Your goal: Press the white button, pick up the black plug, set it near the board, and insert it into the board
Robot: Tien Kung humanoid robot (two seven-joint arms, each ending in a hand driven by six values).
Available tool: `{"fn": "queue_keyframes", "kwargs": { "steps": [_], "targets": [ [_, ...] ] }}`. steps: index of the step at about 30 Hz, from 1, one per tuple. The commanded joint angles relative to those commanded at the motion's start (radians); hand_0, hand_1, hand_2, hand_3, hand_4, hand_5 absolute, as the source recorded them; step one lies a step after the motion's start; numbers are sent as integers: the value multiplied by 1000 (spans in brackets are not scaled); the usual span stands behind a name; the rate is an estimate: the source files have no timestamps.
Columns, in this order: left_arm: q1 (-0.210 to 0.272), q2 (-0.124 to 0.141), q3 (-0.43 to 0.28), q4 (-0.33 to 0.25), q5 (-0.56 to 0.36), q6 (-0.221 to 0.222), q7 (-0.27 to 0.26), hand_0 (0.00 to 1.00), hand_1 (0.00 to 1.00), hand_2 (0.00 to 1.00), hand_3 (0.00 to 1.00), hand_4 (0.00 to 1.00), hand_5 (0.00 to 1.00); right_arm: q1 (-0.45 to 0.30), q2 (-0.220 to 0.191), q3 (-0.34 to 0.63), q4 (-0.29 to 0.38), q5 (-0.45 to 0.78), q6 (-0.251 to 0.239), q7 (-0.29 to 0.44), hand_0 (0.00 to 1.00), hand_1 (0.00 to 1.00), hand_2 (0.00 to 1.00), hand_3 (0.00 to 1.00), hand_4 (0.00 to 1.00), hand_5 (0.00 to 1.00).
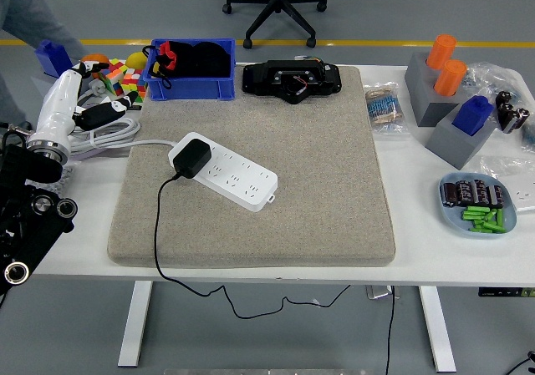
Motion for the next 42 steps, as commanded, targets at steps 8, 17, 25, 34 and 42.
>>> {"fn": "queue_keyframes", "kwargs": {
  "steps": [8,17,25,34,42],
  "targets": [
    [33,-34,-90,-2,-76,36,-79,898,943,901,861,847,606,1,-1,6,0,2,3,-2,620,589,581,579,638,361],
    [83,-51,-152,-11,-114,32,-79,889,913,866,821,826,550,2,4,3,0,0,7,-7,621,590,583,581,644,360],
    [113,-50,-155,-15,-133,22,-74,887,908,862,814,820,549,4,3,0,0,-3,14,-17,622,590,583,581,644,364],
    [158,-41,-168,-20,-145,13,-69,885,900,855,802,811,546,-11,9,16,0,-24,27,-40,623,596,591,586,645,367],
    [173,-45,-168,-23,-150,5,-63,886,898,850,796,808,550,-27,15,32,0,-36,29,-42,624,598,592,585,646,370]
  ]
}}
